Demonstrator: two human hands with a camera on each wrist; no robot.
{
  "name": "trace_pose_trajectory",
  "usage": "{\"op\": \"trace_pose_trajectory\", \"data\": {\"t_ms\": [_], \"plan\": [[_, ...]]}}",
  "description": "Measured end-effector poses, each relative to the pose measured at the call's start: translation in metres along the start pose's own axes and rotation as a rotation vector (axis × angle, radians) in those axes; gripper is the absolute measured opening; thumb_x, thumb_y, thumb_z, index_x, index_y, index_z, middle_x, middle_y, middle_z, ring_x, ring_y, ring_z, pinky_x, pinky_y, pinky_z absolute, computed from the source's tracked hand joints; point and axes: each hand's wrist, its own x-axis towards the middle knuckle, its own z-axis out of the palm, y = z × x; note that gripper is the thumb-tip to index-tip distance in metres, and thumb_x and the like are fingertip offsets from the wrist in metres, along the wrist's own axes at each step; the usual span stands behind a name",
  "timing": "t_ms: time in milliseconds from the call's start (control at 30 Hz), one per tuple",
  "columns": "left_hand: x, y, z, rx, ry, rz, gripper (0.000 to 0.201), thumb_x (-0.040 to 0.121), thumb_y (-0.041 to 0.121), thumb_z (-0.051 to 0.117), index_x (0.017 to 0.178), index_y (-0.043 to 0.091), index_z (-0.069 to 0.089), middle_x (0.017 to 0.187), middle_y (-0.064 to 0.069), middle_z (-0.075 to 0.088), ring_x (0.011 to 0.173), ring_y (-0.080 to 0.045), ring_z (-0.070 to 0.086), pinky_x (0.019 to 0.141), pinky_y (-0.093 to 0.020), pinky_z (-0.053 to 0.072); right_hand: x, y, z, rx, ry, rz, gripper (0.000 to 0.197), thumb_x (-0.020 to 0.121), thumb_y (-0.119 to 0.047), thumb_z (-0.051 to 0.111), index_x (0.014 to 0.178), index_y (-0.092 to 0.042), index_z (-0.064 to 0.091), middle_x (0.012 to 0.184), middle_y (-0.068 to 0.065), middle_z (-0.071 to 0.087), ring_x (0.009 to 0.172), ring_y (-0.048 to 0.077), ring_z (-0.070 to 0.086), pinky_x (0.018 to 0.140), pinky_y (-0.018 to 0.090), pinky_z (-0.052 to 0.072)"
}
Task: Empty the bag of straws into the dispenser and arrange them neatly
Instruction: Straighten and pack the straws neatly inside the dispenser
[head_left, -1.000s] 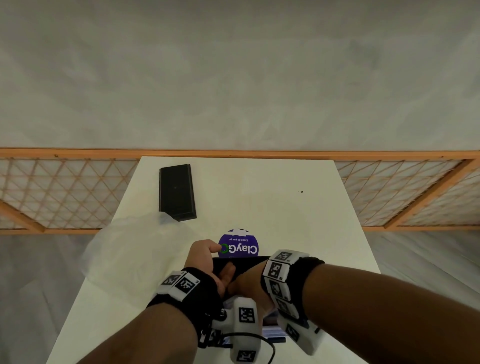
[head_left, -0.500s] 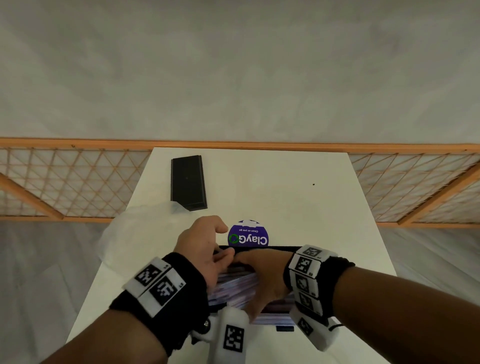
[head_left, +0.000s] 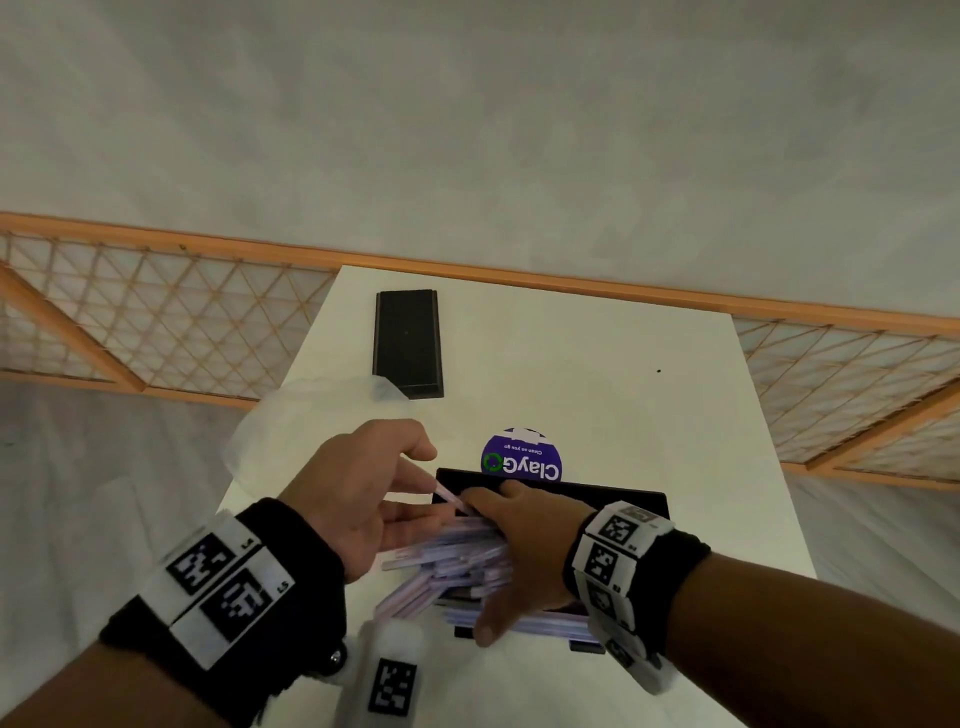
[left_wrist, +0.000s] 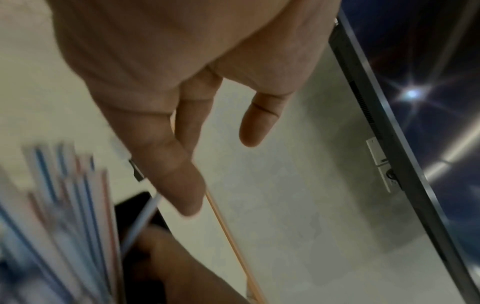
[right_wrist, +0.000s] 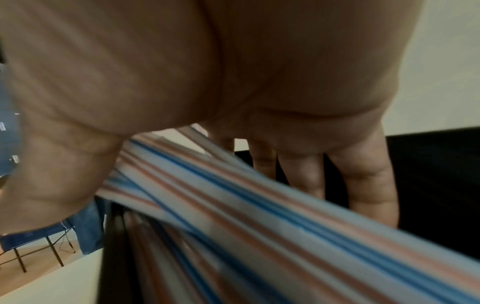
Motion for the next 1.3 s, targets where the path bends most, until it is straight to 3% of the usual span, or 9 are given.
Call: {"op": "trace_pose_trajectory", "data": {"t_ms": [133, 233, 333, 433, 633, 733, 933, 1167, 1300], "plan": [[0.006, -0.003, -0.027, 0.395, 0.147, 0.185, 0.022, 0.083, 0.020, 0.069, 0.081, -0.001, 0.071, 0.083, -0.017, 0.075, 0.057, -0.025, 0.064, 0.051, -0.028, 0.043, 0.005, -0.011, -0.003, -0.111, -0.014, 0.029, 0.111, 0.054, -0.079, 0.076, 0.142, -0.033, 0.027, 0.134, -0.005, 0.051, 0.121, 0.025, 0.054, 0.102, 0.050, 0.046], [0.016, -0.009, -0.046, 0.576, 0.266, 0.271, 0.039, 0.077, 0.035, 0.077, 0.083, -0.001, 0.064, 0.082, -0.019, 0.071, 0.065, -0.021, 0.056, 0.059, -0.034, 0.043, 0.008, -0.019, -0.004, -0.150, -0.028, 0.041, 0.106, 0.057, -0.077, 0.076, 0.142, -0.034, 0.030, 0.134, -0.007, 0.055, 0.123, 0.027, 0.054, 0.106, 0.054, 0.040], [0.018, -0.024, -0.052, 0.682, 0.002, 0.095, 0.078, 0.059, 0.059, 0.087, 0.113, 0.017, 0.049, 0.098, -0.010, 0.067, 0.074, -0.019, 0.061, 0.062, -0.034, 0.049, 0.015, -0.026, -0.001, -0.161, -0.046, 0.039, 0.096, 0.056, -0.078, 0.076, 0.133, -0.032, 0.041, 0.125, -0.007, 0.060, 0.115, 0.026, 0.058, 0.101, 0.051, 0.044], [0.011, -0.041, -0.044, 0.903, -0.352, 0.083, 0.118, 0.052, 0.040, 0.098, 0.139, 0.034, 0.018, 0.105, 0.005, 0.062, 0.058, -0.009, 0.065, 0.057, -0.024, 0.055, 0.020, -0.031, 0.001, -0.115, -0.014, 0.011, 0.076, 0.057, -0.071, 0.080, 0.112, -0.027, 0.051, 0.107, -0.006, 0.064, 0.098, 0.023, 0.062, 0.091, 0.041, 0.052], [0.025, -0.051, -0.043, 1.052, -0.330, 0.442, 0.049, 0.064, 0.013, 0.084, 0.098, 0.034, 0.056, 0.087, 0.008, 0.068, 0.054, -0.007, 0.062, 0.056, -0.027, 0.056, 0.021, -0.029, 0.004, -0.010, 0.103, -0.092, 0.055, 0.068, -0.060, 0.080, 0.106, -0.026, 0.060, 0.101, -0.005, 0.068, 0.092, 0.017, 0.064, 0.089, 0.032, 0.053], [0.037, -0.038, -0.047, 0.953, -0.340, 0.595, 0.035, 0.074, 0.008, 0.070, 0.097, 0.034, 0.073, 0.081, 0.009, 0.073, 0.061, -0.003, 0.066, 0.063, -0.028, 0.058, 0.016, -0.027, 0.004, -0.019, 0.458, -0.169, 0.037, 0.079, -0.050, 0.076, 0.098, -0.024, 0.057, 0.092, -0.004, 0.068, 0.083, 0.010, 0.058, 0.075, 0.010, 0.042], [0.070, -0.021, -0.038, 0.733, -0.391, 0.663, 0.042, 0.073, -0.009, 0.065, 0.086, 0.030, 0.073, 0.080, 0.007, 0.073, 0.067, 0.000, 0.061, 0.065, -0.015, 0.048, 0.005, -0.028, 0.018, 0.099, 0.483, 0.189, 0.059, 0.079, -0.072, 0.055, 0.118, -0.028, 0.043, 0.117, -0.003, 0.052, 0.109, 0.025, 0.053, 0.095, 0.044, 0.047], [0.079, -0.044, -0.007, 0.234, -0.101, 0.442, 0.031, 0.070, 0.043, 0.058, 0.089, 0.019, 0.061, 0.088, 0.003, 0.062, 0.085, -0.019, 0.057, 0.078, -0.038, 0.046, -0.008, -0.033, 0.030, 0.301, 0.497, 0.089, 0.076, 0.075, -0.061, 0.071, 0.132, -0.024, 0.038, 0.125, -0.005, 0.042, 0.112, 0.017, 0.043, 0.102, 0.038, 0.042], [0.081, -0.050, 0.002, 0.420, 0.132, 0.443, 0.035, 0.091, 0.049, 0.062, 0.078, 0.016, 0.060, 0.075, 0.003, 0.062, 0.076, -0.020, 0.059, 0.080, -0.040, 0.050, -0.034, 0.004, 0.026, 0.332, 0.559, 0.147, 0.067, 0.073, -0.056, 0.076, 0.127, -0.026, 0.049, 0.120, -0.010, 0.052, 0.110, 0.011, 0.051, 0.093, 0.020, 0.039]]}}
